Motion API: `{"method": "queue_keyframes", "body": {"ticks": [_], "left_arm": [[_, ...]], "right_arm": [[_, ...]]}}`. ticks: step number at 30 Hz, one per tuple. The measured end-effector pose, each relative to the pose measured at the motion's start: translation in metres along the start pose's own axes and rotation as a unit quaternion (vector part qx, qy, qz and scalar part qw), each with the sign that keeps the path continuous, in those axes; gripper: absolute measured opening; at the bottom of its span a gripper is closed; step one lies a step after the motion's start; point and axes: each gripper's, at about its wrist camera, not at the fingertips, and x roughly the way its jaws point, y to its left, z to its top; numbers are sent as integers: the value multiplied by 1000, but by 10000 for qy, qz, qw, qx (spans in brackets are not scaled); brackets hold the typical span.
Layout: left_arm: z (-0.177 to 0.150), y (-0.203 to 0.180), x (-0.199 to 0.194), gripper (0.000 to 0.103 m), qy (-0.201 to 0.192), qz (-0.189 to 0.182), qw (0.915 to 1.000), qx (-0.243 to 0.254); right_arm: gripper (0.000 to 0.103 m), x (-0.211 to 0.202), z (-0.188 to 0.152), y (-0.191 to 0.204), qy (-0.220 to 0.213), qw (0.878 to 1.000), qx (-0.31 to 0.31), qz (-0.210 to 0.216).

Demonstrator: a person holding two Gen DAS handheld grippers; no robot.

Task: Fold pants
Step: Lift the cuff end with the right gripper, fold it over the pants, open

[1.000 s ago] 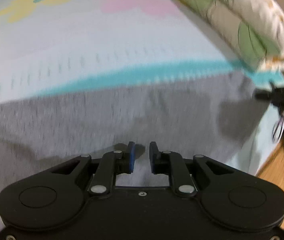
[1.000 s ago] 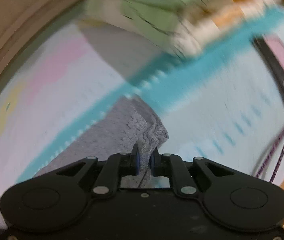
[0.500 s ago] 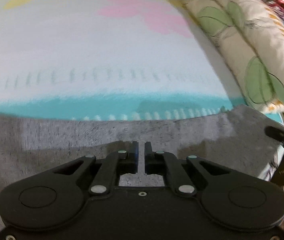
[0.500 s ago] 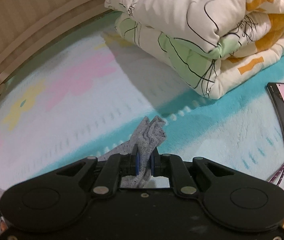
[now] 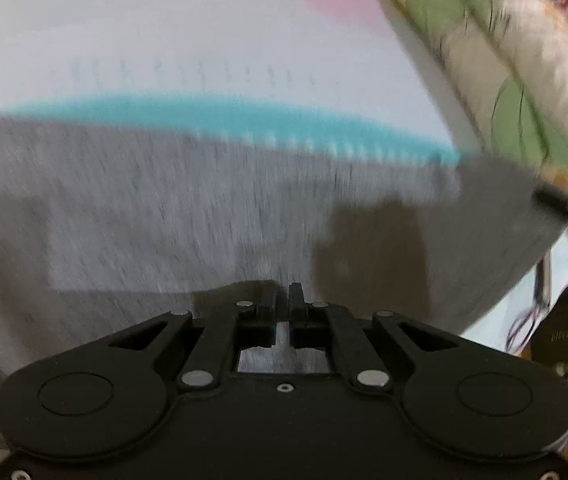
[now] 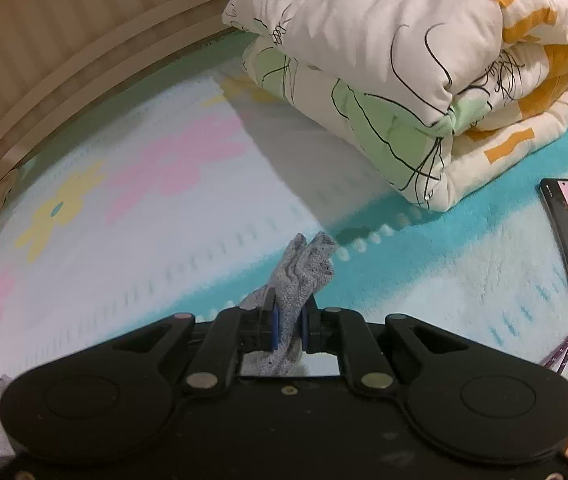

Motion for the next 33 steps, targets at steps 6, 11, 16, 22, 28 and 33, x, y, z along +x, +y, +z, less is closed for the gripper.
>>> {"method": "queue_keyframes", "body": {"ticks": [6,11,16,22,28,33], "left_arm": [[-16,-8,-9,7,73,-21,9998,185],[-23,-10,-31,6,-635,236,9969,392],[-34,-4,-9,6,-278,234,9987,367],[-29,-6,-20,6,141,-210,9983,520],[4,57,-65,6,-437,233,9982,-327],[19,113,-112,6,-1084,680,9888,-774]], "right_arm": [[11,2,0,1,8,10000,-36,21],[11,4,1,1,26,10000,-34,7],[11,3,1,2,66,10000,-1,-5],[11,-2,3,17,17,9999,-123,-48],[11,-32,-2,77,-290,9955,-835,327],[12,-64,-29,162,-592,9770,-1808,961]]}}
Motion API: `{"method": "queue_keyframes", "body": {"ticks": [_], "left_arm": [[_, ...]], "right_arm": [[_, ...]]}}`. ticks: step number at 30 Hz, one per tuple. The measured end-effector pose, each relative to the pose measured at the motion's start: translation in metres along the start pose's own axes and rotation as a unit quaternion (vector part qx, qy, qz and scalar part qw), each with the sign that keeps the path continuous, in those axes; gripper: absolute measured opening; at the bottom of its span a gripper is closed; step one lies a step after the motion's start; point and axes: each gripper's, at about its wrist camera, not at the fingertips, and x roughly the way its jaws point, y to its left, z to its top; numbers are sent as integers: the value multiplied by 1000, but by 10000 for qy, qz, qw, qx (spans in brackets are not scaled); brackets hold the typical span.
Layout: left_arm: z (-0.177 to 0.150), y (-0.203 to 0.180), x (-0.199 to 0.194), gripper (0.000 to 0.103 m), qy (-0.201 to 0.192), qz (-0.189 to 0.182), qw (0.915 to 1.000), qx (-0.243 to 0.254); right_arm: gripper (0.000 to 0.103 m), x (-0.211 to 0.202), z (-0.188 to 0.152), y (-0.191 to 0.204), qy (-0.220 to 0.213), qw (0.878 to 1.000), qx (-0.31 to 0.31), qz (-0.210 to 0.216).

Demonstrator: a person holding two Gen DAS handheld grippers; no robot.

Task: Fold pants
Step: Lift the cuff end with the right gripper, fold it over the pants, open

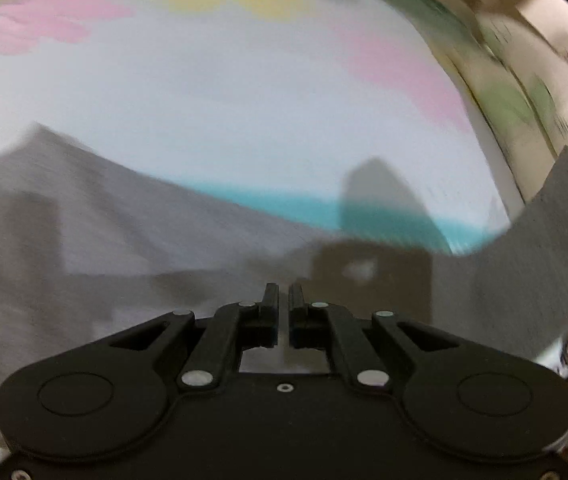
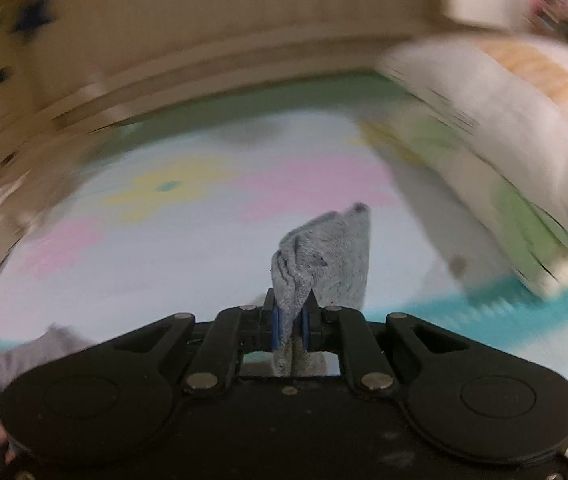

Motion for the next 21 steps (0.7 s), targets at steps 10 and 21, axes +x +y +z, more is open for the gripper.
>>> {"method": "queue_keyframes", "body": {"ticks": [10,21], "left_arm": [[2,99,-53,6,-724,524,9928,-797],[-1,143,-76,6,-749,531,9928,-769]], "right_arm": [[12,37,-106,207,523,9743,-1884,1116],[12,52,-149,242,566,9883,-1055,946]]}}
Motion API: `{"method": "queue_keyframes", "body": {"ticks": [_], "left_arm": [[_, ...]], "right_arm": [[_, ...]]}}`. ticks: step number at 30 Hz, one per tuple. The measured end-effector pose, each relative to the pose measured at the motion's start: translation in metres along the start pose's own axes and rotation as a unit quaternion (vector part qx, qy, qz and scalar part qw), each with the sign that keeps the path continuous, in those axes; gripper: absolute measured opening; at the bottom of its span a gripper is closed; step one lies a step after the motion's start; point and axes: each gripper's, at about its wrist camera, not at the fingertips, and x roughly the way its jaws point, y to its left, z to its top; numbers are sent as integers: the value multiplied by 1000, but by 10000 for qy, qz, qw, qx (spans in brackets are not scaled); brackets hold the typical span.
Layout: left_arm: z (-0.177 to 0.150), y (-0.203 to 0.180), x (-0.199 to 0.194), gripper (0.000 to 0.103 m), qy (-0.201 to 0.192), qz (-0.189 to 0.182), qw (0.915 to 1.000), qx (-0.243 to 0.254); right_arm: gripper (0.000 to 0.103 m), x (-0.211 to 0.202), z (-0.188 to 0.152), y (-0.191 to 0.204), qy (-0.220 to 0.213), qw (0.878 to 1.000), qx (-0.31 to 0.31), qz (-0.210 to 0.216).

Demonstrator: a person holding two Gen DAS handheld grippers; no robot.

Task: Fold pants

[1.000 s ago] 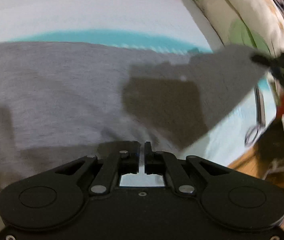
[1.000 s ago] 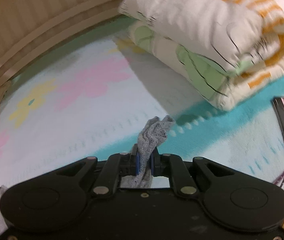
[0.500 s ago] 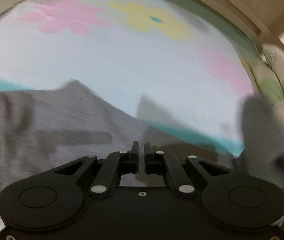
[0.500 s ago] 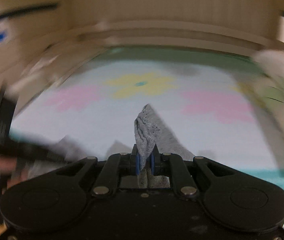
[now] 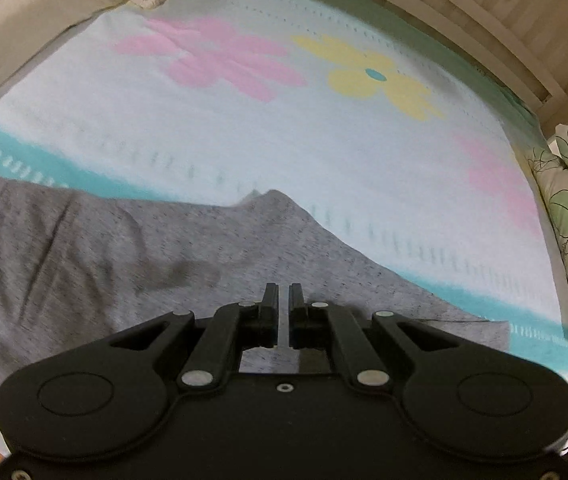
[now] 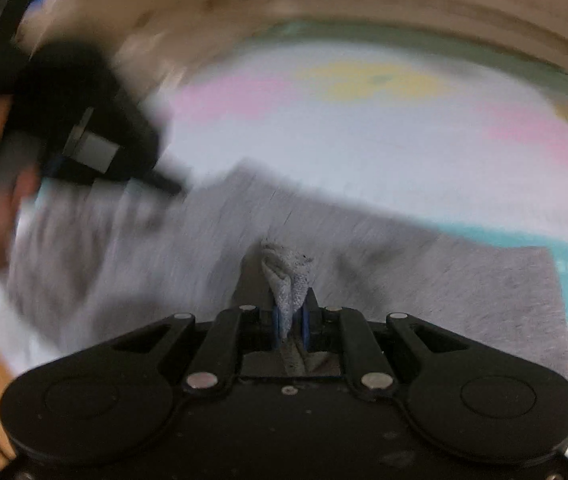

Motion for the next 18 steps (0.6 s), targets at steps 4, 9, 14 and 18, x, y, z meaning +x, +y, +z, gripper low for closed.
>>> {"method": "queue_keyframes", "body": {"ticks": [4,9,14,18], "left_arm": [[-1,1,-2,7,-46,57,9999,92],[-3,-8,1,7,0,-37,9999,167],[-12,-24,18,7,382,-246,9985,308],[-25,-45,29,7,736,-512,9939,648]], "right_arm": [[27,-1,-2,5,-177,9998,-67,74],[34,23,-22,14,1128,9883,-66,1029],[35,-3,-18,5,909,9859,-411,1343],[35,-13,2,-39,1081,9883,-41,1077]]}}
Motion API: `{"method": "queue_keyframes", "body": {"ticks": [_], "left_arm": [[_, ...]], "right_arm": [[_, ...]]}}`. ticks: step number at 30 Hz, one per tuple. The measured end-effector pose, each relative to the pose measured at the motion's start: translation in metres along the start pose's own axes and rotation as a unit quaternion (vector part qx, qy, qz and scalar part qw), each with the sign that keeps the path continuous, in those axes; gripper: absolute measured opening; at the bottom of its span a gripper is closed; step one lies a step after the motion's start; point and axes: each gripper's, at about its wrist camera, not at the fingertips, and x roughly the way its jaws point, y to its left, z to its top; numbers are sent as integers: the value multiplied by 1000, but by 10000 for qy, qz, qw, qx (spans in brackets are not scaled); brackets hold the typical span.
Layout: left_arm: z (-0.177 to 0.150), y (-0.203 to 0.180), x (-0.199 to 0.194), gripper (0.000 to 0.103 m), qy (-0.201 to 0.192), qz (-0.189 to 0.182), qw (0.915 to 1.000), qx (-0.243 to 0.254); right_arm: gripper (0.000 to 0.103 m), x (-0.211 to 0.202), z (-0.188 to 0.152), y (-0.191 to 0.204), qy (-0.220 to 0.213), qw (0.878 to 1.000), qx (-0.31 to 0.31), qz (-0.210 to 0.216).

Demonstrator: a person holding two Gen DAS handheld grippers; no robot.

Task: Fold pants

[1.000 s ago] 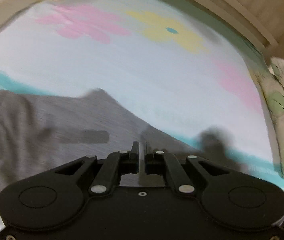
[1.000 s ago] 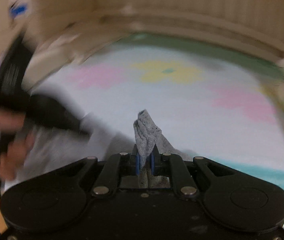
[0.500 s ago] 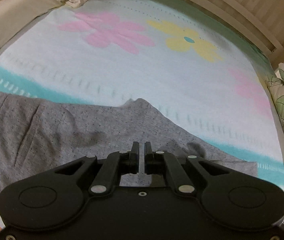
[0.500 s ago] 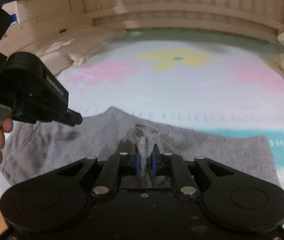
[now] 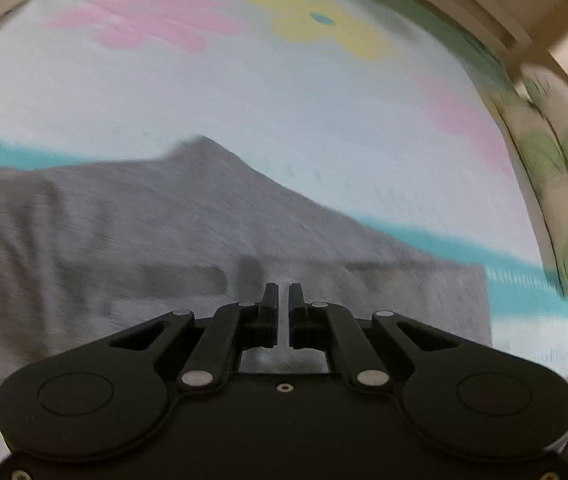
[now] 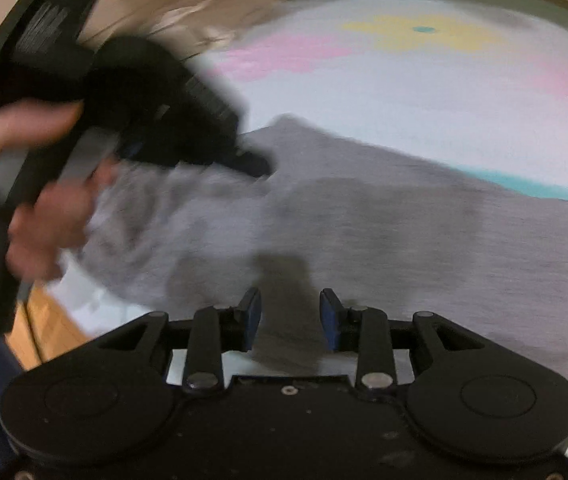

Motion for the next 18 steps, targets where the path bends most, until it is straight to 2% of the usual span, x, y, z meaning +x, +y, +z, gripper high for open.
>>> {"method": "queue_keyframes", "body": {"ticks": [5,8,10,13,14,16,18], "left_arm": [[-22,-32,12,10,286,-93,9965,774],[-42,-39,22,11,746,-70,9923,983],[-56,-36,29,11,1005,-79,9907,918],[-70,-37,25,14,972,-209,9899,1015],[-71,-38,23,14,986,-203,9897,1022],[-72,-39,19,14,971,-163,9903,984],[-72,-42,15,14,922,-127,9904,1023]], "right_arm": [[32,-20,19,-81,-103,9935,997,-534],[3,-21,22,-118,159,9871,1378,-797],[3,-18,14,-137,457,9822,1507,-1027],[1,-6,-8,-152,1123,9730,1698,-1090],[1,-7,-11,-152,1037,9737,1739,-1040],[1,-11,-7,-149,1152,9737,1640,-1080],[3,-17,4,-143,868,9779,1551,-1101]]}}
